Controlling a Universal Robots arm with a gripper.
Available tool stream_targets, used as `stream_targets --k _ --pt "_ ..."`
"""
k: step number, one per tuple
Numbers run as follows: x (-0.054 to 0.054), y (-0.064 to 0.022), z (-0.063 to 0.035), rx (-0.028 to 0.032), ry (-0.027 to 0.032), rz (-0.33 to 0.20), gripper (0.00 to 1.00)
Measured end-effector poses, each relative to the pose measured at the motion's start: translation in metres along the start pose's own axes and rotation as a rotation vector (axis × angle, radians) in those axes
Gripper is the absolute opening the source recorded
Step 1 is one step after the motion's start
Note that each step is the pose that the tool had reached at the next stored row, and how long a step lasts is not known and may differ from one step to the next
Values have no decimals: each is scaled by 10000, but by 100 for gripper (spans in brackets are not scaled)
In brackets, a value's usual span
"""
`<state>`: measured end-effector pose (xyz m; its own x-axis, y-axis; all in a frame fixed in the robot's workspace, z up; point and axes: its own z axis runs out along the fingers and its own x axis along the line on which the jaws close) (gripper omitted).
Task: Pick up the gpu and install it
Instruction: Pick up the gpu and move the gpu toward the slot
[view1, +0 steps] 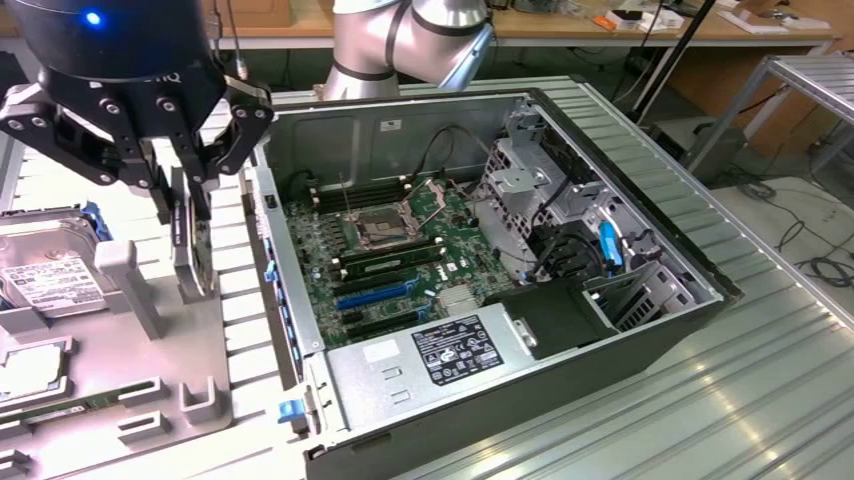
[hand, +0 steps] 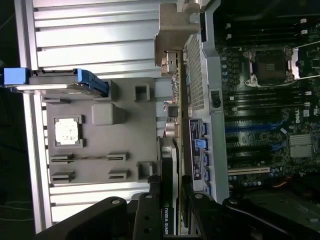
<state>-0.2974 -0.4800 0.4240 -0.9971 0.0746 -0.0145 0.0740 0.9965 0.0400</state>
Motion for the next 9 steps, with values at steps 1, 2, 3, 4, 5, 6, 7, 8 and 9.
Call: stream_targets --k 1,2,3,4,5,6,7,8,9 --pt "-13 1 0 0 0 -5 27" --pt "-28 2 1 0 0 -11 27" --pt "-36 3 1 1 1 -14 27" --pt "-42 3 1 0 1 -16 27" --pt "-51 4 2 0 1 -20 27" --pt "-60 5 2 1 1 -24 27" --pt "-73 5 3 -1 1 -29 27" --pt "-92 7 3 0 2 -38 27" --pt "-99 7 3 0 2 -42 27"
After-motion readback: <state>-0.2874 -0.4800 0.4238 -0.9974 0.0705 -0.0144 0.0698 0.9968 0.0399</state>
